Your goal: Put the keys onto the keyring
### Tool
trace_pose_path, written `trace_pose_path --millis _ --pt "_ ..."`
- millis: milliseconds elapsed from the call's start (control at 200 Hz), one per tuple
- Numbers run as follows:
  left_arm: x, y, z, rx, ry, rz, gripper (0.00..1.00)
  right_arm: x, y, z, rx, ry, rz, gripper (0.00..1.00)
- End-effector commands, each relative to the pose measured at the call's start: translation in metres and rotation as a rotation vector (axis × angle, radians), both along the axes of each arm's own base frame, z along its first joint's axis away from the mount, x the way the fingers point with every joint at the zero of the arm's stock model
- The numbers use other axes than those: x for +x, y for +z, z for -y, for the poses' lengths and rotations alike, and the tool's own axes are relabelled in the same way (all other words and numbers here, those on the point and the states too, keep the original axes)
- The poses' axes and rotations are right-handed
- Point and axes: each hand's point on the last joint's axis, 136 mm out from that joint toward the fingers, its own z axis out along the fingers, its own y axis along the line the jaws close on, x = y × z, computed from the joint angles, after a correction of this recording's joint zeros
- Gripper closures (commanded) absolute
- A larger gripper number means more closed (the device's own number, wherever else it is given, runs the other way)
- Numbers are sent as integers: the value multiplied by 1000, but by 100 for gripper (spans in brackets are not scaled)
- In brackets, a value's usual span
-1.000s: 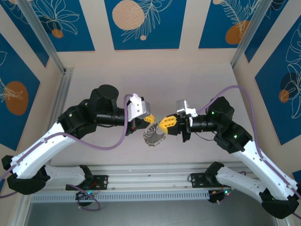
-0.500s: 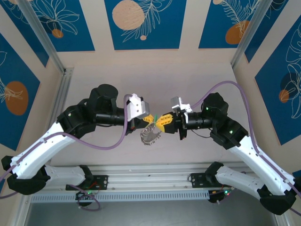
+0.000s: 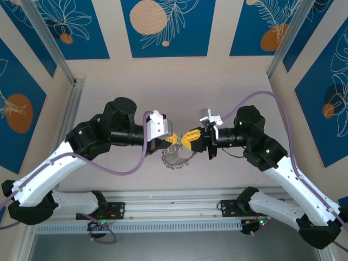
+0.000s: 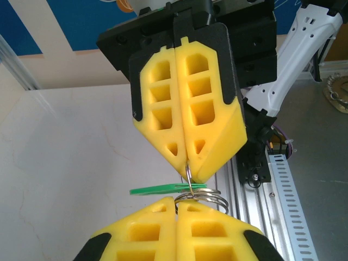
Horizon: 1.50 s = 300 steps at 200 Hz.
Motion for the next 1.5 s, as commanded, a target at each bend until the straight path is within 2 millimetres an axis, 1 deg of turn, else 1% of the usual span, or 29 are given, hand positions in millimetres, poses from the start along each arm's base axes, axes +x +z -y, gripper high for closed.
trace_pose_path --millis 0,250,405,490,640,730,805,920,975,1045,1110,1180,1265,1315,1360,1406,1451,1496 --pt "-19 17 -2 -40 -87 29 100 6 8 0 9 -21 -14 100" --pt "-22 18 -2 -44 -105 33 100 20 -1 -1 -27 -71 -58 100" --pt "-22 19 -3 -52 -104 38 100 22 -4 -1 -40 -82 -74 100" --pt "-21 19 -3 -52 -97 40 100 22 -4 1 -42 -88 -71 91" --pt "-17 17 -3 -42 -81 39 100 20 -4 5 -47 -96 -53 72" --pt "-15 16 -2 -38 -68 38 100 23 -4 9 -58 -137 -35 61" --pt "-13 14 -1 -34 -61 36 100 23 -3 12 -62 -153 -19 58" --pt "-9 12 1 -24 -50 32 100 23 -2 13 -61 -157 -15 58" --pt "-7 10 1 -17 -41 30 100 26 -4 14 -64 -173 -15 58" --pt "0 7 1 1 -4 23 100 30 -7 15 -69 -201 -24 58" --pt "12 1 -2 19 59 8 100 36 -14 18 -78 -235 -46 56" --pt "30 -3 -9 14 146 -24 100 44 -24 21 -96 -273 -81 48" --pt "58 -10 -22 11 264 -113 100 56 -42 26 -131 -325 -139 40" --pt "75 -19 -31 23 335 -179 100 63 -52 29 -153 -356 -180 36" --pt "87 -33 -39 55 392 -242 100 69 -62 31 -175 -383 -217 33" --pt "98 -48 -46 98 451 -294 93 74 -73 33 -194 -404 -245 30" --pt "105 -64 -53 144 499 -337 79 78 -85 36 -213 -432 -276 28" --pt "111 -78 -60 179 540 -383 70 83 -97 39 -222 -457 -308 26"
